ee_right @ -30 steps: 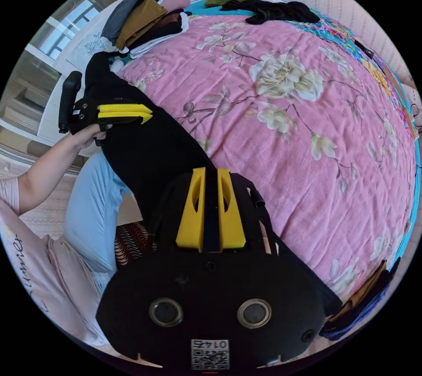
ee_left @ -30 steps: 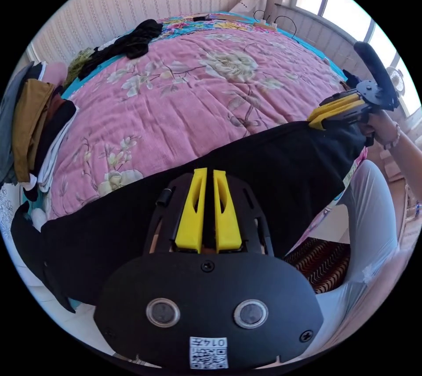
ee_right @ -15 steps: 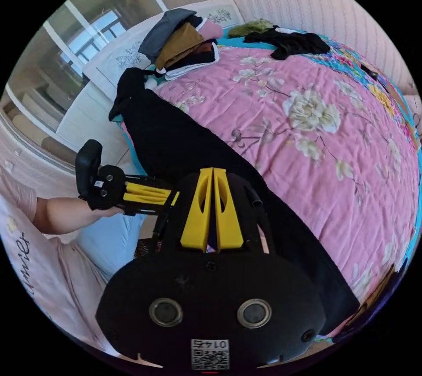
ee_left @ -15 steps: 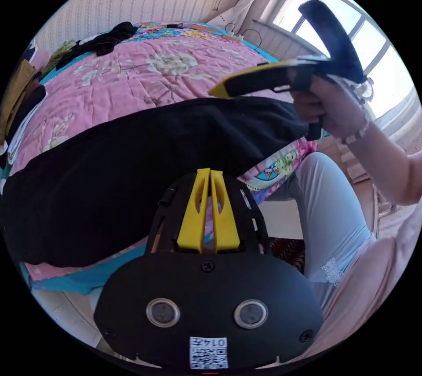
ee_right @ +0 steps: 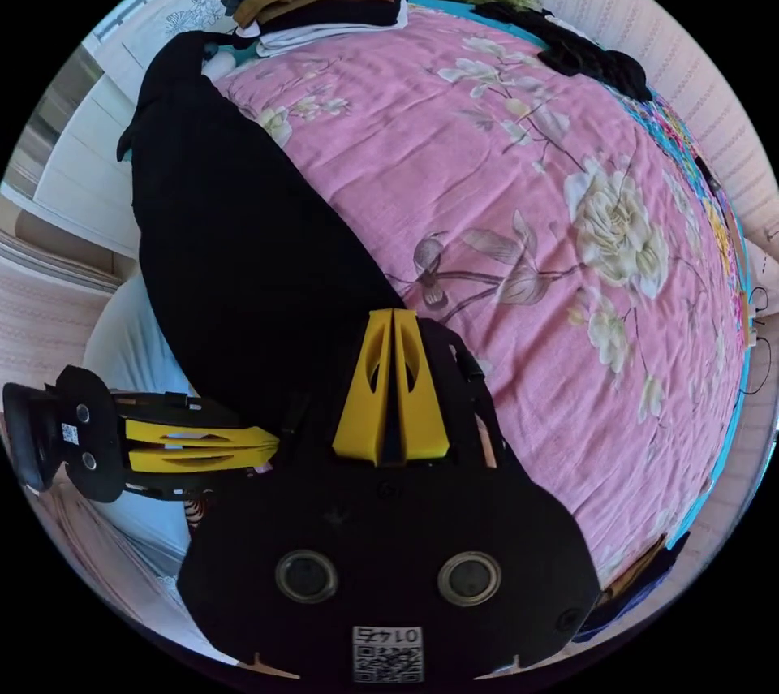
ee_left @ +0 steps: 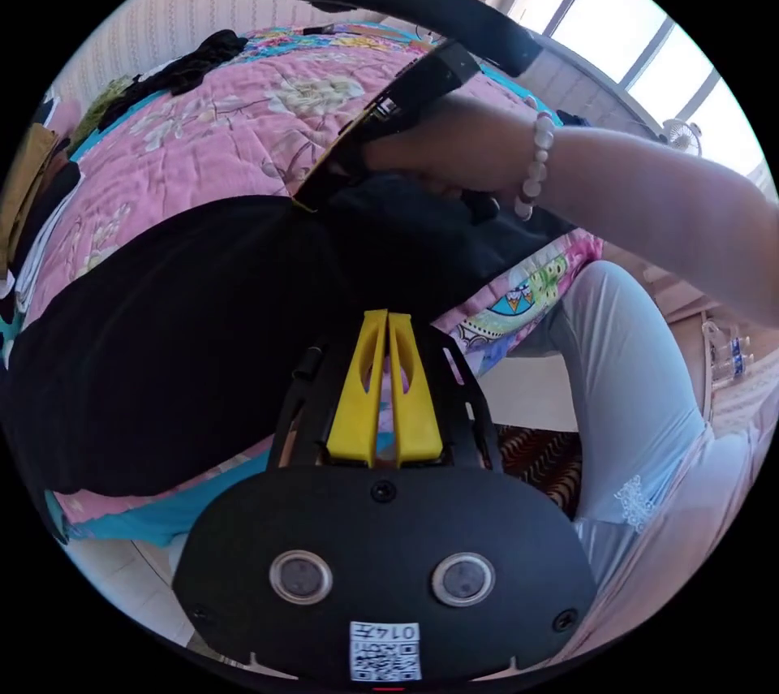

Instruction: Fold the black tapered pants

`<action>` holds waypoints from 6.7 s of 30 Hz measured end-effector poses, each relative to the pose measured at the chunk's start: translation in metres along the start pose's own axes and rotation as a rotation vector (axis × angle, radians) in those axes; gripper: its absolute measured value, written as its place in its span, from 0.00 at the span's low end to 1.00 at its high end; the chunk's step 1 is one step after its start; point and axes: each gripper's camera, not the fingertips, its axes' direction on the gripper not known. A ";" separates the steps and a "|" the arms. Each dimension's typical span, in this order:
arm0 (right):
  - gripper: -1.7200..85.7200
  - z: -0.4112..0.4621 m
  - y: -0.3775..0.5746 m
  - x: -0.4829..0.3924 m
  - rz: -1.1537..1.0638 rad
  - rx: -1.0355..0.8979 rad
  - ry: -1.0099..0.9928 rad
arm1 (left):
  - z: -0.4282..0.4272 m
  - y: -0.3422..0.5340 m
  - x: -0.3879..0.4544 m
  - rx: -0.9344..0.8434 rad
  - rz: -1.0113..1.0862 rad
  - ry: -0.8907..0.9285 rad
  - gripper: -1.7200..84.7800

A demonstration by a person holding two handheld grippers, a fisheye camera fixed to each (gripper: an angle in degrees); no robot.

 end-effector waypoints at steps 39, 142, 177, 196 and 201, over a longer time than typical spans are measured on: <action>0.09 -0.113 0.543 0.208 1.101 0.557 -0.125 | 0.166 -0.272 0.304 -0.210 0.668 0.186 0.08; 0.03 -0.108 -0.330 -0.298 -0.445 0.344 -0.577 | -0.347 0.415 -0.365 0.996 -0.531 0.040 0.01; 0.05 0.006 -0.274 -0.210 -0.188 -0.013 -0.136 | -0.282 0.308 -0.475 0.306 -0.617 -0.306 0.10; 0.05 -0.032 -0.243 -0.202 -0.190 0.110 -0.098 | -0.300 0.271 -0.460 0.400 -0.519 -0.394 0.09; 0.09 -0.043 -0.282 -0.243 -0.359 0.230 -0.220 | -0.307 0.273 -0.454 0.433 -0.435 -0.432 0.13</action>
